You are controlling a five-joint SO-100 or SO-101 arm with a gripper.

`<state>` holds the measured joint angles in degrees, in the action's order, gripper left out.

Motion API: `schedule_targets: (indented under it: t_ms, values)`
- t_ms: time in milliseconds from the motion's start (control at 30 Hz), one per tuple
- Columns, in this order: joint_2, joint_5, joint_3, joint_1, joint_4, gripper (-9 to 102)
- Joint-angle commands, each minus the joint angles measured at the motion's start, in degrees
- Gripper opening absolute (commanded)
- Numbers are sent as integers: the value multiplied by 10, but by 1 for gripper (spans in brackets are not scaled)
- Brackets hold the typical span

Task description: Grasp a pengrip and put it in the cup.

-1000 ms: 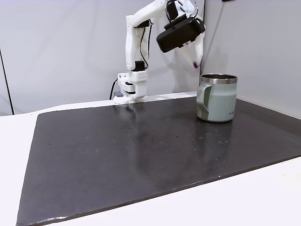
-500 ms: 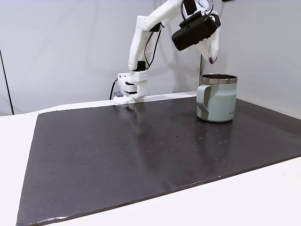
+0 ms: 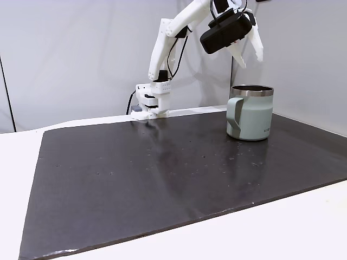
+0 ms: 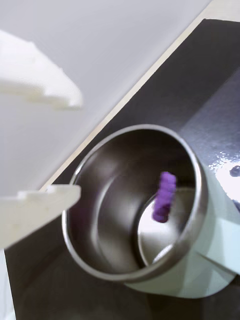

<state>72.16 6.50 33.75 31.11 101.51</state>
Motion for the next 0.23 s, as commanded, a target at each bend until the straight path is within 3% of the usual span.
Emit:
schedule_targets:
  t_ms: [0,200]
  values:
    - [8,-4,-33,-4,5,20]
    - [8,-4,-33,-4,11,20]
